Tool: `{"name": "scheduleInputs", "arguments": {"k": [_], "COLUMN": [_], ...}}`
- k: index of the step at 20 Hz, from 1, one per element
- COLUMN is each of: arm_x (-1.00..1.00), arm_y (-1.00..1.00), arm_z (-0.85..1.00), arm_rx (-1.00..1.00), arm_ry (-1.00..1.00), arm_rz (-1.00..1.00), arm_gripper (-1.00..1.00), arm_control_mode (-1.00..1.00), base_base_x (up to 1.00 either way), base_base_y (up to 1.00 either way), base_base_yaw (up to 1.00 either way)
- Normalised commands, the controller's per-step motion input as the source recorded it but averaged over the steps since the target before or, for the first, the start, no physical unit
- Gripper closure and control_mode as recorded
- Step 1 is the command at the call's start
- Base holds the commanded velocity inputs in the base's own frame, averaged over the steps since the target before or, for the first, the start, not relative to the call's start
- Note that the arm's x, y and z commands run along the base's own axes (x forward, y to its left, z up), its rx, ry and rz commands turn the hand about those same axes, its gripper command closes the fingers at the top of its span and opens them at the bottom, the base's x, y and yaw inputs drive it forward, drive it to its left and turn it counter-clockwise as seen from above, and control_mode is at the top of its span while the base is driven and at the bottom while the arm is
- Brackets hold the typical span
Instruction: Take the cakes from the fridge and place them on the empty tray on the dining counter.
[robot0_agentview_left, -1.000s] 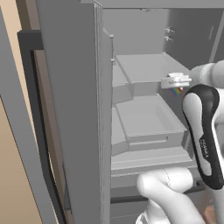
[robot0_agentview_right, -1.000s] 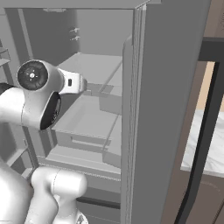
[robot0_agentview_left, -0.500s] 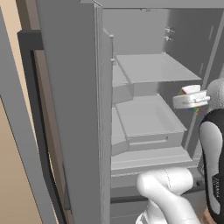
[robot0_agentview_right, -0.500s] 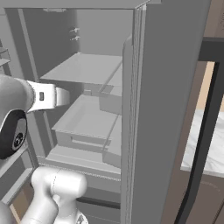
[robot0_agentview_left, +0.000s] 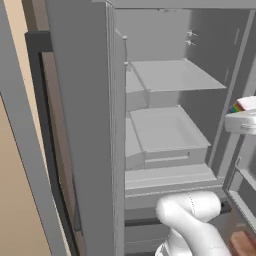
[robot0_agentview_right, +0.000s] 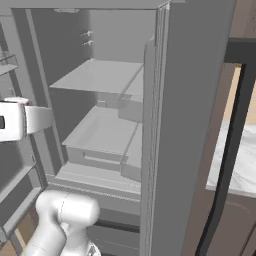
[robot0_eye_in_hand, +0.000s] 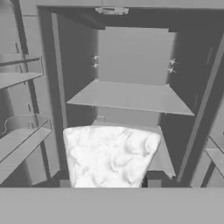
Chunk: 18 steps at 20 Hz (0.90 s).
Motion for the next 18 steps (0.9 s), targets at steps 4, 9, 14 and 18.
{"name": "scheduleInputs", "arguments": {"k": [4,9,14,18], "arm_x": [0.00,0.00,0.00,0.00], "arm_y": [0.00,0.00,0.00,0.00], "arm_z": [0.00,0.00,0.00,0.00], "arm_rx": [0.00,0.00,0.00,0.00], "arm_ry": [0.00,0.00,0.00,0.00], "arm_rz": [0.00,0.00,0.00,0.00], "arm_gripper": [1.00,1.00,1.00,1.00], "arm_control_mode": [1.00,1.00,1.00,1.00], "base_base_x": [-1.00,-1.00,-1.00,-0.21], "base_base_y": [0.00,0.40,1.00,0.57], "base_base_yaw": [0.03,0.17,0.29,0.91]}}
